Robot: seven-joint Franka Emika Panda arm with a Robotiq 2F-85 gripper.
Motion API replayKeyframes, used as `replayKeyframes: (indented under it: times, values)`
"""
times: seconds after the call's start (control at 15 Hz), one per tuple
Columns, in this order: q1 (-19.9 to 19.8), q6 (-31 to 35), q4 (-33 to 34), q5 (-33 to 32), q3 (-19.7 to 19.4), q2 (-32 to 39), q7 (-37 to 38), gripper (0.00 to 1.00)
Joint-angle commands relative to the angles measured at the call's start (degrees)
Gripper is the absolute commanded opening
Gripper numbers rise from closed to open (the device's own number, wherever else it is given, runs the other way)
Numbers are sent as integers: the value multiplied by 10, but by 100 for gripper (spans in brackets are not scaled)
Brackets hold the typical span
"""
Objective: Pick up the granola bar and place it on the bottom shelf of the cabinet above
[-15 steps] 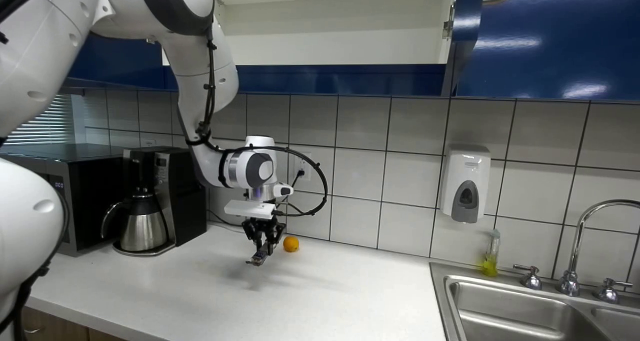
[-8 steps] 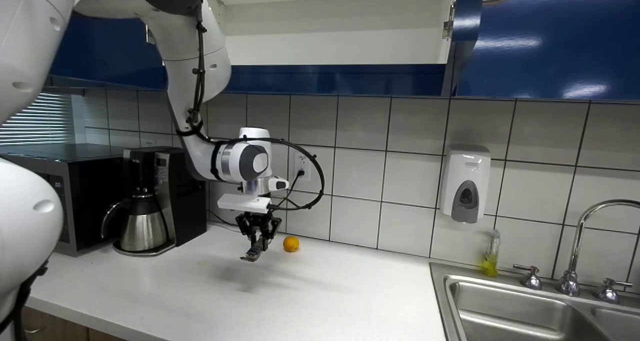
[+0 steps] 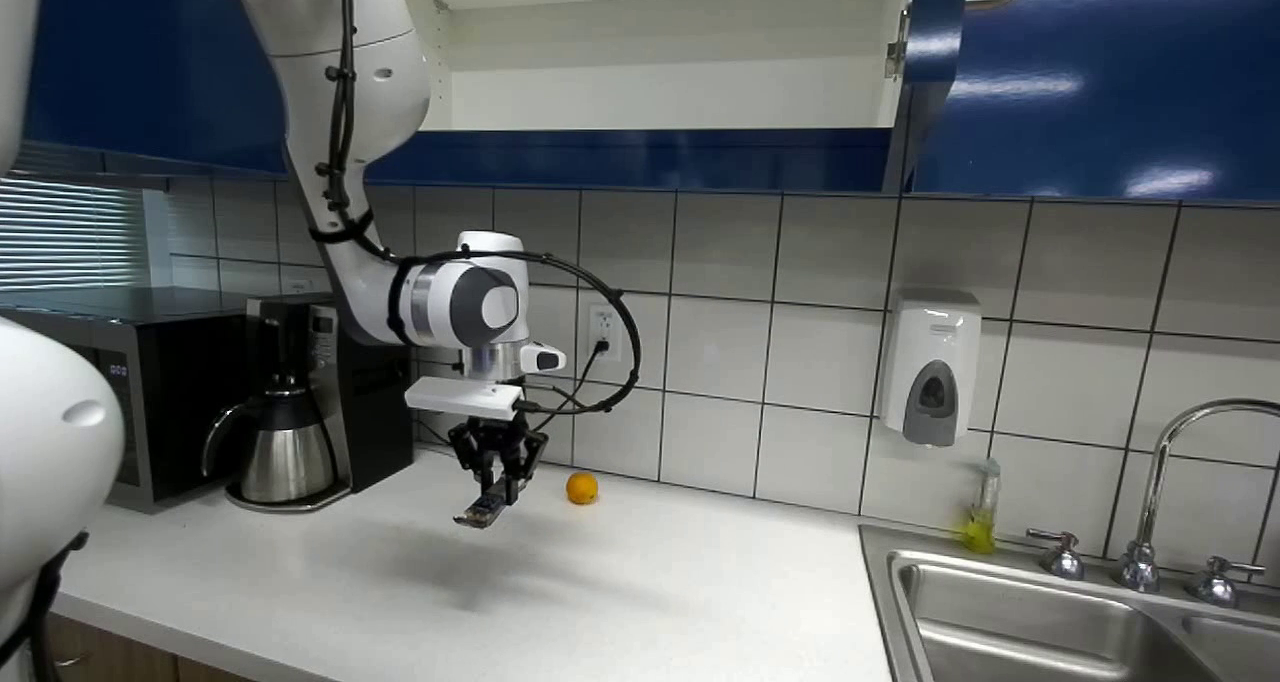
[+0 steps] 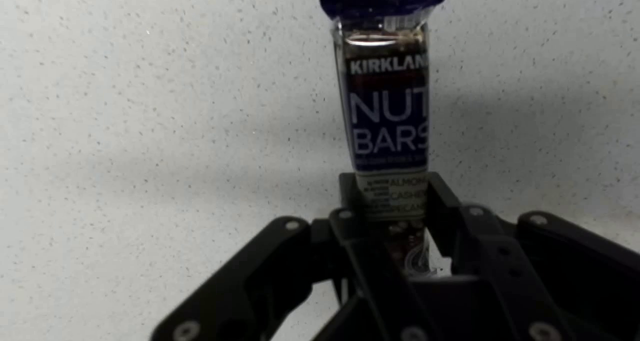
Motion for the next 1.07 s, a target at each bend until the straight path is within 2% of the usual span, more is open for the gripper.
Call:
replayKeyframes:
  times: [0.0,0.53,1.0]
  values:
    - [-16,-29,-79,-17,3,-98,-10,11]
    - [-21,-125,-185,-19,6,-268,-30,11]
    - [-17,-250,-188,-15,11,-410,-27,11]
